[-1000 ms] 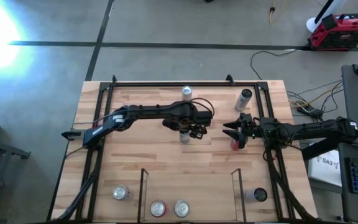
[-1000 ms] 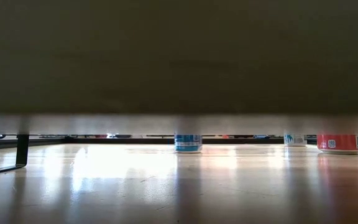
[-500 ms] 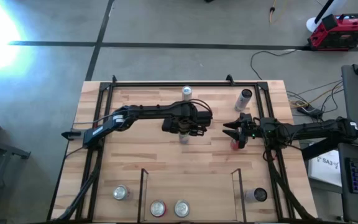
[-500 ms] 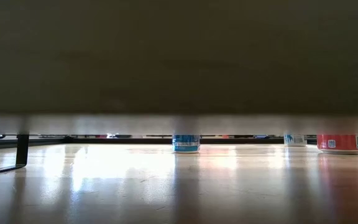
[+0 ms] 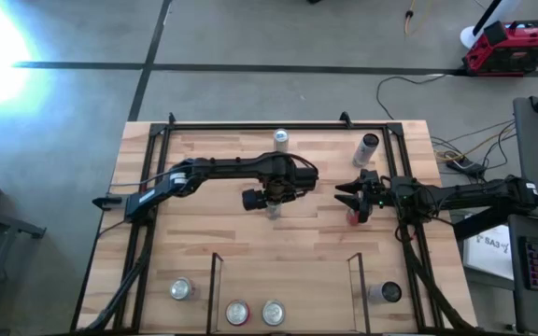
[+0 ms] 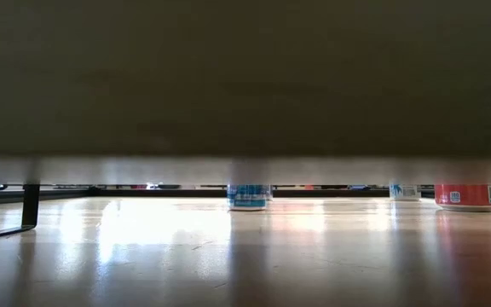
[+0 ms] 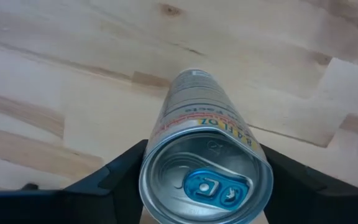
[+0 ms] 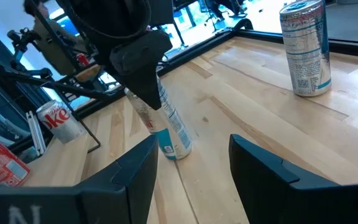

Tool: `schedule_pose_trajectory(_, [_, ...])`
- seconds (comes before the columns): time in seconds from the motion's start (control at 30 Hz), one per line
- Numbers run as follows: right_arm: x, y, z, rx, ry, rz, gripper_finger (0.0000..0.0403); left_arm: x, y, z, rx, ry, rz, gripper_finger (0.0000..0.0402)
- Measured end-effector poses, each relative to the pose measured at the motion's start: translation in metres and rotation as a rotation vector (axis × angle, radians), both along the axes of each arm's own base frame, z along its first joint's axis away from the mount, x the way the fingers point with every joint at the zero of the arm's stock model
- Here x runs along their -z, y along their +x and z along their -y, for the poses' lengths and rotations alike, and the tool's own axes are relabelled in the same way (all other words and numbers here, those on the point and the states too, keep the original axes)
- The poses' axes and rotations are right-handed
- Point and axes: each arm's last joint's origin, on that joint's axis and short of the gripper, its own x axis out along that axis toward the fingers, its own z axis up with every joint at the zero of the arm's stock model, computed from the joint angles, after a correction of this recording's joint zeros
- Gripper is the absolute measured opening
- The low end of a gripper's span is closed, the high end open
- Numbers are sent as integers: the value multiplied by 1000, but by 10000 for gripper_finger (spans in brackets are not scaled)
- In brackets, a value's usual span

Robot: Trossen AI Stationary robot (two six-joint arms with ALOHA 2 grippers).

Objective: Place canned beverage on shelf
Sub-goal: Put the bottom blue soda can on the shelf

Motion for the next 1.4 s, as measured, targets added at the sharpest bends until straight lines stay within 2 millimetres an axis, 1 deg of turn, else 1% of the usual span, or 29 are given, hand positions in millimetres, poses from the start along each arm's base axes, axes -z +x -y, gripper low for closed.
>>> schedule_pose_trajectory(0.13, [0,0,0,0,0,0,183,0,0,0,3,-2,2,245])
schedule_pose_trajectory(0.33, [0,0,0,0,0,0,183,0,1,0,140,2,12,244])
schedule_pose_trajectory(0.5, [0,0,0,0,0,0,183,0,1,0,147,3,16,248])
schedule_pose_trajectory(0.6, [0,0,0,-1,0,0,183,0,1,0,107,-6,18,249])
schedule_pose_trajectory(0.83, [0,0,0,-1,0,0,183,0,4,0,-84,-19,34,244])
schedule_pose_trajectory(1.0, [0,0,0,0,0,0,183,0,6,0,-108,-19,64,247])
schedule_pose_trajectory(1.17, [0,0,0,0,0,0,183,-3,8,-1,-111,-19,83,273])
schedule_pose_trajectory(1.3, [0,0,0,0,0,0,183,-7,8,-2,-98,-11,97,305])
schedule_pose_trajectory(1.4, [0,0,0,-1,0,0,183,-8,8,-2,-51,-5,105,330])
